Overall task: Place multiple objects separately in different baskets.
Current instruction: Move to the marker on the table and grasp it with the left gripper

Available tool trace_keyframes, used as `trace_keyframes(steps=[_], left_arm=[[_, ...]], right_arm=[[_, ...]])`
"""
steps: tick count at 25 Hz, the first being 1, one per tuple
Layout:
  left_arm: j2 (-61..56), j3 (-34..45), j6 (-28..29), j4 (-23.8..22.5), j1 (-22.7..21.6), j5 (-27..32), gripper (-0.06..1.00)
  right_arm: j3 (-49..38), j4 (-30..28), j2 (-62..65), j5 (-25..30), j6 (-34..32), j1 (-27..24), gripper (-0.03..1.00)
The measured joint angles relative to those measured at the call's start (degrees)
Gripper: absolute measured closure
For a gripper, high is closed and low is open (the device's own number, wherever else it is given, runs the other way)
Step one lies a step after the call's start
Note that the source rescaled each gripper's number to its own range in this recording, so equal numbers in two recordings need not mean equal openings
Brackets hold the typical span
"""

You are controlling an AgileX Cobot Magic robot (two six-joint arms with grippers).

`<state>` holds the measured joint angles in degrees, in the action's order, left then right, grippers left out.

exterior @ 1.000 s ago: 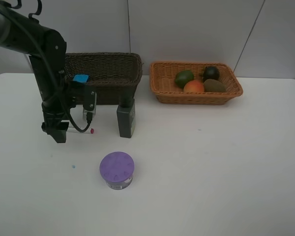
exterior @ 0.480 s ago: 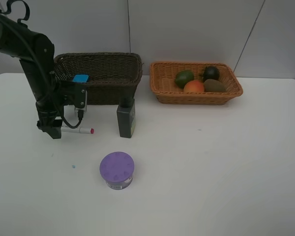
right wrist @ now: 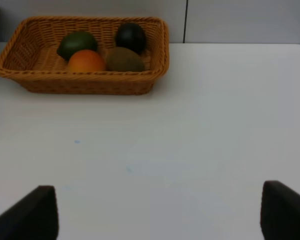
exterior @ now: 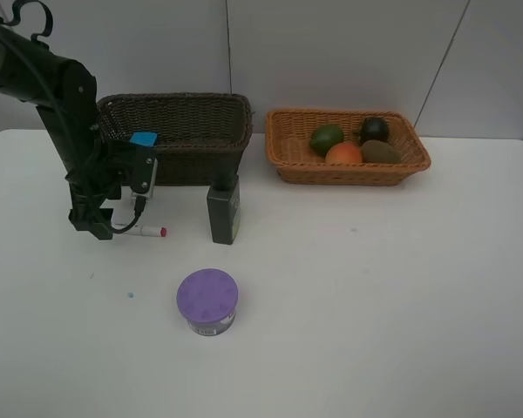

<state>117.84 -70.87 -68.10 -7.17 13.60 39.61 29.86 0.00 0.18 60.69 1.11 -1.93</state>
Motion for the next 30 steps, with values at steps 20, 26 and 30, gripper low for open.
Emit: trace_keyframes(steps=[20, 26, 30], left_arm=[[1.21, -0.16, -2.69, 0.50, 0.36, -1.36, -0.06], [1.21, -0.46, -3.00, 1.33, 0.65, 0.27, -0.06], [1.35, -0.51, -3.16, 1.91, 1.97, 1.93, -0.06]], right_arm=[[0.00, 0.00, 0.00, 0.00, 0.00, 0.00, 0.03], [0.00, 0.00, 0.00, 0.00, 0.00, 0.00, 0.03], [0.00, 0.00, 0.00, 0.00, 0.00, 0.00, 0.03]])
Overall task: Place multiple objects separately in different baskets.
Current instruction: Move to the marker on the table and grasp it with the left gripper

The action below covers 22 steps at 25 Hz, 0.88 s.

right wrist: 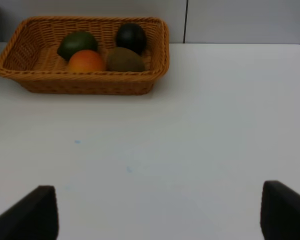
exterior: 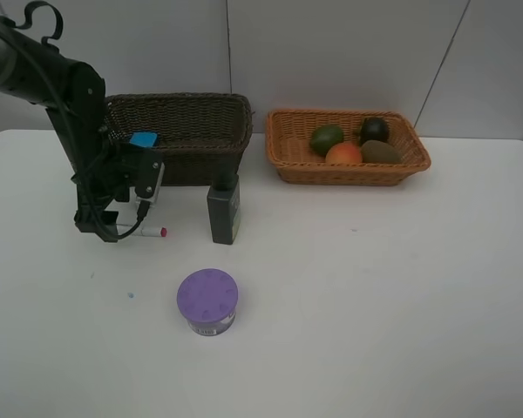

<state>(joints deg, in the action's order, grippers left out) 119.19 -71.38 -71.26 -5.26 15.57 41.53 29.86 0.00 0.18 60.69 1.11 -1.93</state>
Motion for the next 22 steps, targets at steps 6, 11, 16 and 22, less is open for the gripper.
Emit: trace_keyframes(steps=[6, 11, 16, 22], left_arm=[[0.88, 0.54, -0.23, 0.96, 1.23, 1.73, -0.06], [0.88, 0.54, -0.23, 0.96, 1.23, 1.67, -0.06], [0.88, 0.54, -0.23, 0.91, 1.23, 1.02, -0.06], [0.88, 0.54, -0.23, 0.81, 1.23, 0.56, -0.06]], right_arm=[[0.00, 0.00, 0.00, 0.00, 0.00, 0.00, 0.03], [0.00, 0.00, 0.00, 0.00, 0.00, 0.00, 0.03], [0.00, 0.00, 0.00, 0.00, 0.00, 0.00, 0.03], [0.00, 0.00, 0.00, 0.00, 0.00, 0.00, 0.03]])
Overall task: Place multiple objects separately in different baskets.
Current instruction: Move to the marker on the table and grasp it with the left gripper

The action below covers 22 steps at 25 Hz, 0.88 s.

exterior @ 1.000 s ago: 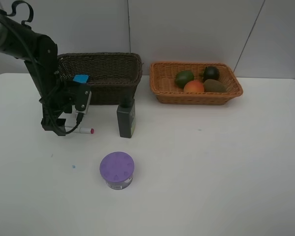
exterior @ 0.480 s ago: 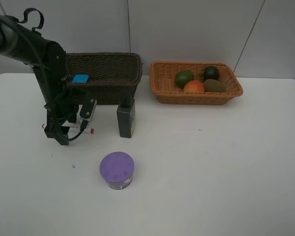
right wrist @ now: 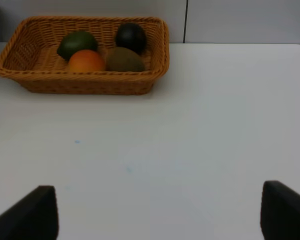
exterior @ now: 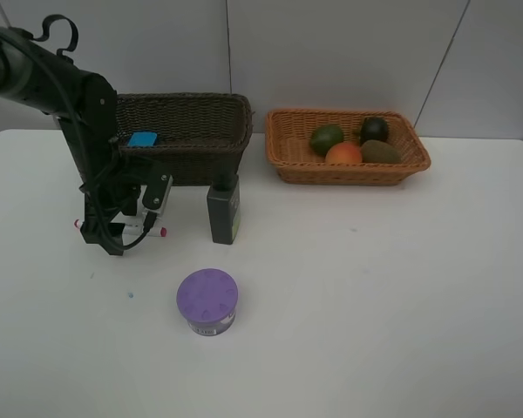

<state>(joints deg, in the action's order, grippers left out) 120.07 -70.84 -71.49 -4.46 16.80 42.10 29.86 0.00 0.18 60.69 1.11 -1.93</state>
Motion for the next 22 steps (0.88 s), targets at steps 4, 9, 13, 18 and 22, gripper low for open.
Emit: trace_keyframes(steps=[4, 9, 13, 18, 22], left_arm=[[0.00, 0.00, 0.00, -0.12, 0.00, -0.01, -0.06], [0.00, 0.00, 0.00, -0.12, 0.00, -0.42, -0.06], [0.00, 0.00, 0.00, -0.12, 0.00, -0.44, -0.06], [0.06, 0.00, 0.00, -0.12, 0.00, -0.44, 0.00], [0.93, 0.00, 0.00, -0.16, 0.00, -0.25, 0.41]], right_arm=[[0.00, 0.00, 0.00, 0.00, 0.00, 0.00, 0.03], [0.00, 0.00, 0.00, 0.00, 0.00, 0.00, 0.03], [0.00, 0.00, 0.00, 0.00, 0.00, 0.00, 0.03], [0.00, 0.00, 0.00, 0.00, 0.00, 0.00, 0.03], [0.00, 0.00, 0.00, 0.00, 0.00, 0.00, 0.03]])
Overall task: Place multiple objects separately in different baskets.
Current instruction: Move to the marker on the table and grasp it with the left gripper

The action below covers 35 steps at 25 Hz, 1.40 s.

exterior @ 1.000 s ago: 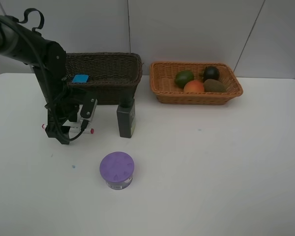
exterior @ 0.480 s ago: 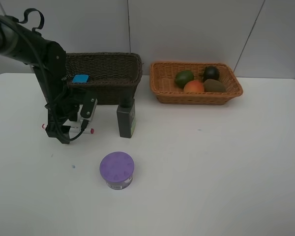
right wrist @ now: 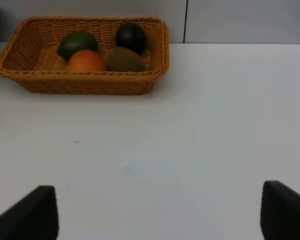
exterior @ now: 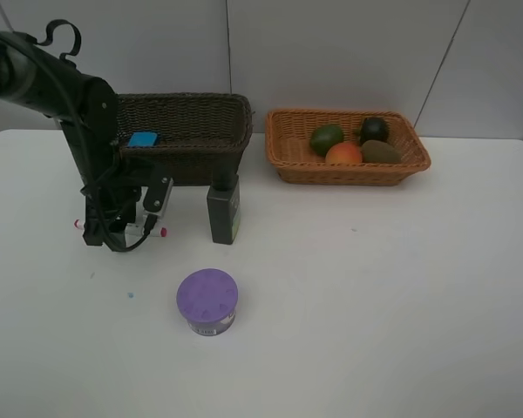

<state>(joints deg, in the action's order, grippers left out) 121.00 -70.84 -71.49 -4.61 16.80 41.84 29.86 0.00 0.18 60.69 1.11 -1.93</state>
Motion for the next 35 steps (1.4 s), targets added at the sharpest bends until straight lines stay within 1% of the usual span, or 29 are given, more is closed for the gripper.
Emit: trace_keyframes(steps=[1, 3, 4, 6, 28, 32, 35], left_arm=[[0.24, 0.00, 0.00, -0.13, 0.00, 0.25, 0.54], [0.55, 0.00, 0.00, -0.99, 0.00, 1.02, 0.90], [0.55, 0.00, 0.00, -1.30, 0.00, 1.25, 0.94], [0.55, 0.00, 0.00, -1.59, 0.00, 1.59, 0.92], [0.34, 0.00, 0.00, -1.76, 0.00, 1.59, 0.92], [-3.46, 0.00, 0.12, -1.51, 0.00, 2.41, 0.92], [-8.45, 0.00, 0.24, -1.06, 0.00, 5.60, 0.92]], right_arm=[[0.00, 0.00, 0.00, 0.00, 0.00, 0.00, 0.03], [0.00, 0.00, 0.00, 0.00, 0.00, 0.00, 0.03], [0.00, 0.00, 0.00, 0.00, 0.00, 0.00, 0.03], [0.00, 0.00, 0.00, 0.00, 0.00, 0.00, 0.03], [0.00, 0.00, 0.00, 0.00, 0.00, 0.00, 0.03], [0.00, 0.00, 0.00, 0.00, 0.00, 0.00, 0.03], [0.00, 0.00, 0.00, 0.00, 0.00, 0.00, 0.03]])
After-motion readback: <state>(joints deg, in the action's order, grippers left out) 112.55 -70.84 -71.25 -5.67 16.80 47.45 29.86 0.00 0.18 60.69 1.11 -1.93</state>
